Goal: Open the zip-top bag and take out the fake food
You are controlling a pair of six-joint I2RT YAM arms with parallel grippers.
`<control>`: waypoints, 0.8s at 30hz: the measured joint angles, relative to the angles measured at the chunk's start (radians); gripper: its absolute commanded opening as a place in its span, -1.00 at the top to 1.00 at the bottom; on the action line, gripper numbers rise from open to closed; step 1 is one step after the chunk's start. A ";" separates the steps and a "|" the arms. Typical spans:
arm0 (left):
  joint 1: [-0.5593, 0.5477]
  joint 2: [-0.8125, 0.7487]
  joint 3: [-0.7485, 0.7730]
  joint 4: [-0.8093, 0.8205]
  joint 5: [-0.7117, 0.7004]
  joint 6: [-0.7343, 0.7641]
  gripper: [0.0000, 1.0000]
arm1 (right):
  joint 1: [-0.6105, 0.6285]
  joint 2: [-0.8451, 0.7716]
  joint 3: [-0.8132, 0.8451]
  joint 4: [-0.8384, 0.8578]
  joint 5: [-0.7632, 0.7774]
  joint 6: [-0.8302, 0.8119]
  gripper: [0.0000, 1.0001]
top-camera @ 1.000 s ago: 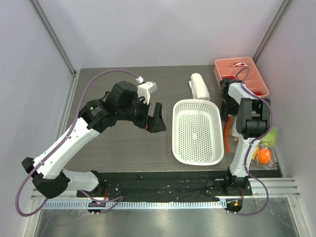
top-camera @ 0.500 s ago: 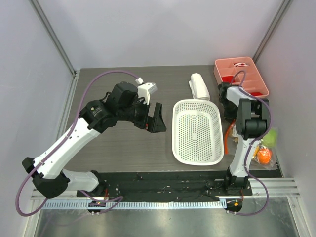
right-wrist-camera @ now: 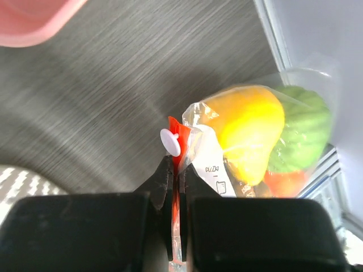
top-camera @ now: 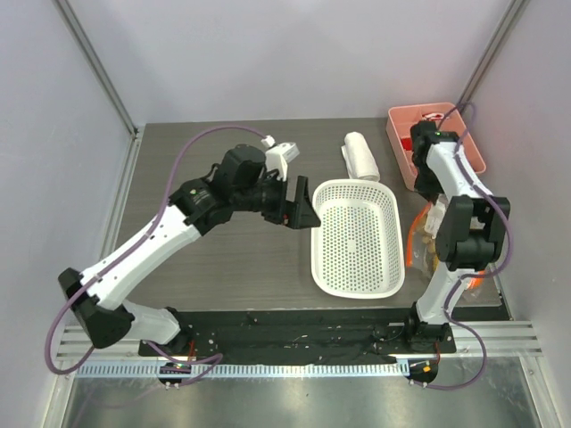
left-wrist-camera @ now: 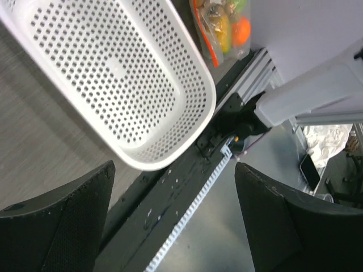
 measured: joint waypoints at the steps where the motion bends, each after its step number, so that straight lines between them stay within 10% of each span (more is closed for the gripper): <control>1: -0.007 0.023 -0.005 0.040 0.002 -0.008 -0.72 | -0.004 -0.032 0.016 -0.016 -0.007 0.011 0.98; 7: -0.136 0.205 -0.011 0.360 -0.029 -0.057 -0.93 | -0.034 -0.237 0.026 -0.083 -0.031 0.062 0.98; 24: -0.362 0.841 0.517 0.697 -0.168 0.079 -0.53 | -0.126 -0.350 0.052 -0.204 -0.191 0.128 0.98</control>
